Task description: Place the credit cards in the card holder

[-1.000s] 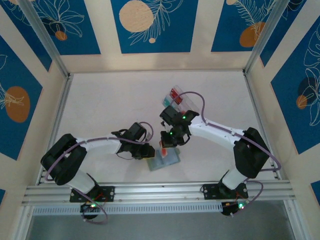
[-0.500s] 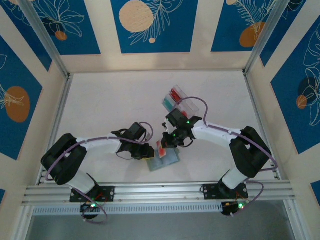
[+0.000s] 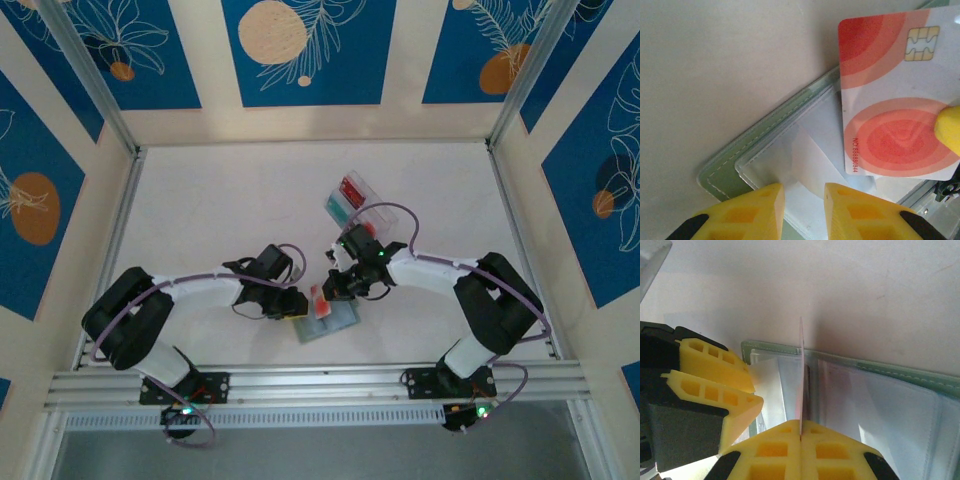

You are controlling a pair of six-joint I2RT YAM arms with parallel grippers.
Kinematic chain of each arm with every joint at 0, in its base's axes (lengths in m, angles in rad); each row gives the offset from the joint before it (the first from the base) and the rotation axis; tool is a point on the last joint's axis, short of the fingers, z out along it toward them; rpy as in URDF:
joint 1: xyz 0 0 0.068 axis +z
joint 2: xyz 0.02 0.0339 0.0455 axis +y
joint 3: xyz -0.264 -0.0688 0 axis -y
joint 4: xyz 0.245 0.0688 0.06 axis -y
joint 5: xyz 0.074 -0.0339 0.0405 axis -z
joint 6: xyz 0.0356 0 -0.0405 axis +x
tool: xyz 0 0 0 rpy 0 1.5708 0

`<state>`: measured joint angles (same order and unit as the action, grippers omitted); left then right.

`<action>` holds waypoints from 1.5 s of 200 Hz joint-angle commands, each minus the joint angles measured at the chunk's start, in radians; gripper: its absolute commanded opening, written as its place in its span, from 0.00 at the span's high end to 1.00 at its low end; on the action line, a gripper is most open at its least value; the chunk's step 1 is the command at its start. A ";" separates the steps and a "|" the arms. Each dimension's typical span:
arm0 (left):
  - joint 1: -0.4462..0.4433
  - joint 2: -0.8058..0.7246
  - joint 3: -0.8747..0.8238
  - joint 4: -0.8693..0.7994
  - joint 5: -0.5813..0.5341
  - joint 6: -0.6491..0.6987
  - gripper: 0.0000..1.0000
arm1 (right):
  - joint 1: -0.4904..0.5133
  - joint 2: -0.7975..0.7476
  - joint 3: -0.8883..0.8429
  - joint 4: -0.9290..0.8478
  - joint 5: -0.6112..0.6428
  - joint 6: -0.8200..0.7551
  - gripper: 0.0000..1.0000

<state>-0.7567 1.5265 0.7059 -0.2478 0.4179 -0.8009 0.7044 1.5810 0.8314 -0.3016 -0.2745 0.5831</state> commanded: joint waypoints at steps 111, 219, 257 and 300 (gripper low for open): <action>0.010 0.021 0.010 -0.024 -0.009 0.023 0.73 | -0.004 0.053 -0.048 0.031 -0.142 -0.020 1.00; 0.017 0.032 0.008 -0.015 -0.003 0.029 0.73 | 0.011 0.107 -0.062 -0.065 -0.146 -0.041 1.00; 0.018 0.031 0.009 -0.015 -0.002 0.030 0.73 | 0.013 0.138 -0.060 -0.081 -0.164 -0.043 1.00; 0.019 0.032 0.010 -0.016 -0.001 0.031 0.73 | 0.005 0.149 -0.045 -0.125 -0.146 -0.057 1.00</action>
<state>-0.7498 1.5402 0.7090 -0.2470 0.4271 -0.7959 0.7044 1.6947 0.7921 -0.2989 -0.4641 0.5510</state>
